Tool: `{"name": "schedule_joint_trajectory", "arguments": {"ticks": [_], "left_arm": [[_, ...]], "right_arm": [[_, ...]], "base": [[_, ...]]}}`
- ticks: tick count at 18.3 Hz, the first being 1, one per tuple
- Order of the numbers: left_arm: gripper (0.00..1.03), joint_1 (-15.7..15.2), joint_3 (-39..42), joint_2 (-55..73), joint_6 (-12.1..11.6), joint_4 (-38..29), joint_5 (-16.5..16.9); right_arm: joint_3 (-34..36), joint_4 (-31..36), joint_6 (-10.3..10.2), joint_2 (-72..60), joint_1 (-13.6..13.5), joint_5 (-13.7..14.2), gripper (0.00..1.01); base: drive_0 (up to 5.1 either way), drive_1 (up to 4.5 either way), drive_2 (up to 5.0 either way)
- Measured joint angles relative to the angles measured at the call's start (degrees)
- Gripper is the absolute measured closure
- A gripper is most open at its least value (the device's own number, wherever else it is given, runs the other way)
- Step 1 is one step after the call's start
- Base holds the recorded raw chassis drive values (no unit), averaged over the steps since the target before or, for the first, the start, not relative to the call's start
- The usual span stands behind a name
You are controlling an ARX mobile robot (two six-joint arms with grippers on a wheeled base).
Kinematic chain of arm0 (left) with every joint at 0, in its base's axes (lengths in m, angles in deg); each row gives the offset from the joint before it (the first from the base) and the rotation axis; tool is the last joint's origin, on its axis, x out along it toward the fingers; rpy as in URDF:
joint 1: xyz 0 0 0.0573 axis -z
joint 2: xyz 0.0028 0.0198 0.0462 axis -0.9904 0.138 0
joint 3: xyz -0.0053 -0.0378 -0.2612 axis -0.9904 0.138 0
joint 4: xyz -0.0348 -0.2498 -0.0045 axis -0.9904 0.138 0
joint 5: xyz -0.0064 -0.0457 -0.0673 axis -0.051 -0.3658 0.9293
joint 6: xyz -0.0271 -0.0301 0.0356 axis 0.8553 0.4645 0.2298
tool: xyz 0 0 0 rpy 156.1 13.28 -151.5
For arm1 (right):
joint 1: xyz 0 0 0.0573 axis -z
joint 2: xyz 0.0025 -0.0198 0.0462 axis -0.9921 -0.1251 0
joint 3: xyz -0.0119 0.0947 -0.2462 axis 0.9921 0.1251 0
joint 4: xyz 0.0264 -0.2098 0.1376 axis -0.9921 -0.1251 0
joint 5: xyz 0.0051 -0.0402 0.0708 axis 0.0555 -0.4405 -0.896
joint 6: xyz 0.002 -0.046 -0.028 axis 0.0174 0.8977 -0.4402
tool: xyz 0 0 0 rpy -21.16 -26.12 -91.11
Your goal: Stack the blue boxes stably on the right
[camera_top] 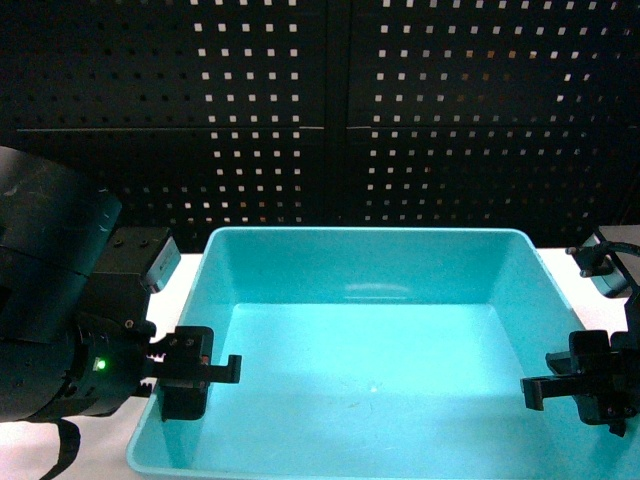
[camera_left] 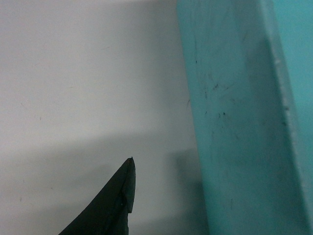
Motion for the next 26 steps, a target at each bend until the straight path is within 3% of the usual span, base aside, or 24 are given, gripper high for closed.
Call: {"name": "schedule_joint_trajectory", "arguments": {"ticks": [24,26], "left_arm": [[0.51,1.1,1.7,-2.3,-0.7,-1.0,-1.4],[0.44,1.2,1.7,-2.3,-0.9,-1.0,-2.7]], "right_arm": [[1.8,2.3,1.4,0.4,-0.3,-0.2,0.94],[1.8,2.2,1.3,0.5,-0.3,-0.3,0.94]], "base": [[0.0,0.0,0.0],[0.0,0.0,0.0]]}}
